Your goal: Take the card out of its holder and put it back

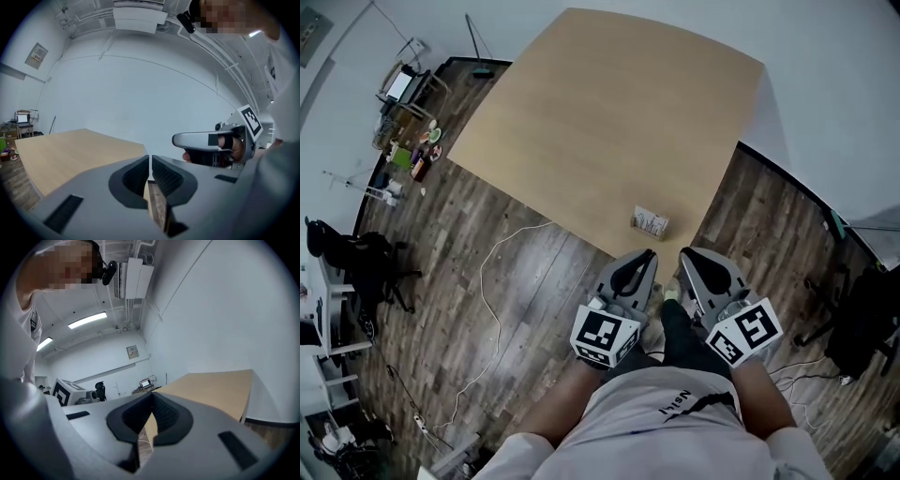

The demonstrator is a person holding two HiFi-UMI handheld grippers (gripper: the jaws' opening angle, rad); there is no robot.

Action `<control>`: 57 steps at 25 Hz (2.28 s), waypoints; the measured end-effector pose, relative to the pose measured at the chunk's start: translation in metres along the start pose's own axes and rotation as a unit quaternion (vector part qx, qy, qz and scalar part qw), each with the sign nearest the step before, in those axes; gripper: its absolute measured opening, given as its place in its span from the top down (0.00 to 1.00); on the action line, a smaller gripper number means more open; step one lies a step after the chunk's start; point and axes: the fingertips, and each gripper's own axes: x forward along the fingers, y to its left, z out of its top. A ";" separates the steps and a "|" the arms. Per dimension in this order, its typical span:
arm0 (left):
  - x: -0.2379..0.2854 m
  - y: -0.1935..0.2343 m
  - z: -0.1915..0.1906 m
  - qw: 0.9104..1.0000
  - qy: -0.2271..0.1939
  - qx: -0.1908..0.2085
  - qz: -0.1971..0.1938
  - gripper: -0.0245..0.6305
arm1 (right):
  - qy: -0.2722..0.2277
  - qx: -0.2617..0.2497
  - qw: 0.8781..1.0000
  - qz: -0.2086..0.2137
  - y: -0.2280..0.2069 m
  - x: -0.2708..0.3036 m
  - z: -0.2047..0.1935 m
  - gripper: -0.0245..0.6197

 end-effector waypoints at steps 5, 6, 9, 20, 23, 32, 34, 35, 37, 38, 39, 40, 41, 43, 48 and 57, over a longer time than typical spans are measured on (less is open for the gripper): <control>0.019 0.024 -0.013 0.999 0.002 -0.007 0.038 0.94 | 0.014 0.009 1.000 0.025 -0.021 0.022 -0.005 0.94; 0.022 0.029 -0.018 0.999 0.004 -0.008 0.042 0.92 | 0.017 0.009 0.999 0.028 -0.023 0.026 -0.009 0.94; 0.034 0.045 -0.035 0.999 0.008 0.000 0.046 0.73 | 0.025 0.006 0.999 0.030 -0.028 0.039 -0.021 0.94; 0.079 0.090 -0.103 0.997 0.024 0.039 0.060 0.31 | 0.034 0.018 0.999 0.003 -0.047 0.053 -0.060 0.94; 0.090 0.095 -0.113 0.997 0.025 0.045 0.055 0.29 | 0.027 0.012 1.000 0.002 -0.052 0.056 -0.063 0.94; 0.113 0.106 -0.136 0.996 0.033 0.062 0.056 0.28 | 0.013 0.004 1.000 -0.017 -0.060 0.057 -0.071 0.94; 0.117 0.107 -0.139 0.996 0.033 0.063 0.059 0.28 | 0.014 0.003 1.000 -0.019 -0.060 0.056 -0.077 0.94; 0.119 0.107 -0.140 0.996 0.034 0.064 0.059 0.28 | 0.014 0.002 1.000 -0.019 -0.061 0.056 -0.079 0.94; 0.124 0.106 -0.142 0.995 0.035 0.068 0.058 0.29 | 0.014 0.000 1.000 -0.020 -0.063 0.058 -0.081 0.94; 0.126 0.106 -0.142 0.995 0.036 0.071 0.058 0.29 | 0.013 0.000 1.000 -0.020 -0.063 0.059 -0.081 0.94; 0.127 0.107 -0.143 0.995 0.037 0.073 0.061 0.29 | 0.012 -0.001 1.000 -0.020 -0.063 0.060 -0.080 0.94; 0.127 0.109 -0.143 0.994 0.039 0.075 0.066 0.29 | 0.010 -0.001 1.000 -0.021 -0.063 0.061 -0.079 0.94; 0.127 0.111 -0.143 0.994 0.040 0.076 0.070 0.29 | 0.009 -0.002 1.000 -0.021 -0.063 0.062 -0.078 0.94; 0.129 0.114 -0.143 0.993 0.040 0.080 0.073 0.29 | 0.008 -0.003 1.000 -0.022 -0.063 0.062 -0.077 0.94; 0.132 0.110 -0.142 0.994 0.039 0.082 0.066 0.29 | 0.007 -0.001 1.000 -0.024 -0.067 0.055 -0.079 0.94; 0.125 0.106 -0.122 0.996 0.035 0.072 0.049 0.29 | 0.001 0.004 1.000 -0.027 -0.065 0.052 -0.070 0.94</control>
